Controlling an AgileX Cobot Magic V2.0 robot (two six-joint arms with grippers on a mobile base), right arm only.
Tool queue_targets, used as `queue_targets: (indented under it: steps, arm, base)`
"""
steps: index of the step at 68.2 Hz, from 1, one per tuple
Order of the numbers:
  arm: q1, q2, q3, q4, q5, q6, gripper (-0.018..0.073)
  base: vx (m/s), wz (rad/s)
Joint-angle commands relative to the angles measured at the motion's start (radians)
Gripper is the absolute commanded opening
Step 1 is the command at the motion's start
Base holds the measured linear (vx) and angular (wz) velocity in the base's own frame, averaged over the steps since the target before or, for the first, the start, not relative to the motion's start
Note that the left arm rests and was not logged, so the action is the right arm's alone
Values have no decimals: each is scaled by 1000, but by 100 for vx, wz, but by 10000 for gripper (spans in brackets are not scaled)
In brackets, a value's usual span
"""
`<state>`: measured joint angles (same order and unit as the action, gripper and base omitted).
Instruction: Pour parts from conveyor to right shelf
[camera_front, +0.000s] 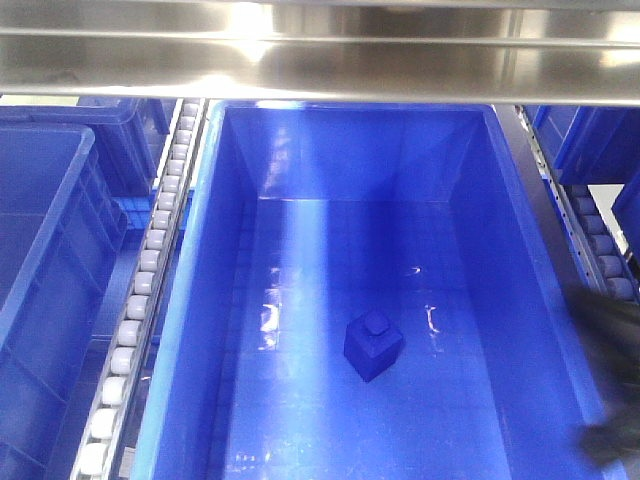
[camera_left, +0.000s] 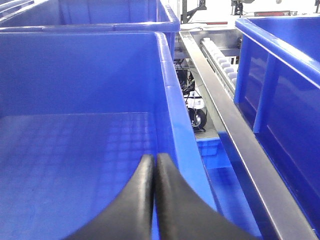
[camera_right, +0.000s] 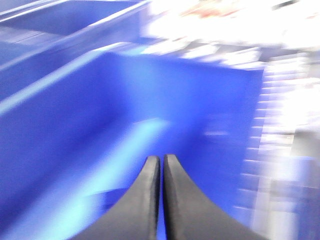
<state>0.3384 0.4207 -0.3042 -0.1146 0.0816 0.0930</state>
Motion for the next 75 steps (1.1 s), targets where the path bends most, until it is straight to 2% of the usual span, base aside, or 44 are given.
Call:
queue_targets:
  steps: [1,12,22,33,46,75]
  arm:
    - [-119,-84,16,-13,-76,-4,-10]
    - [-296,-236,101,-12,-82,-4,-10]
    - [-363,-345,181,-12,-88,-4,-10]
    - [-365,-455,259,-11,-97,-4,-10]
    - [-360,-451,332,-11,-125,-4,-10]
    - [-360,-450,332,-10,-139,-4,-10]
  base:
    - [0,0]
    - [0,0]
    - [0,0]
    - [0,0]
    - [0,0]
    - [0,0]
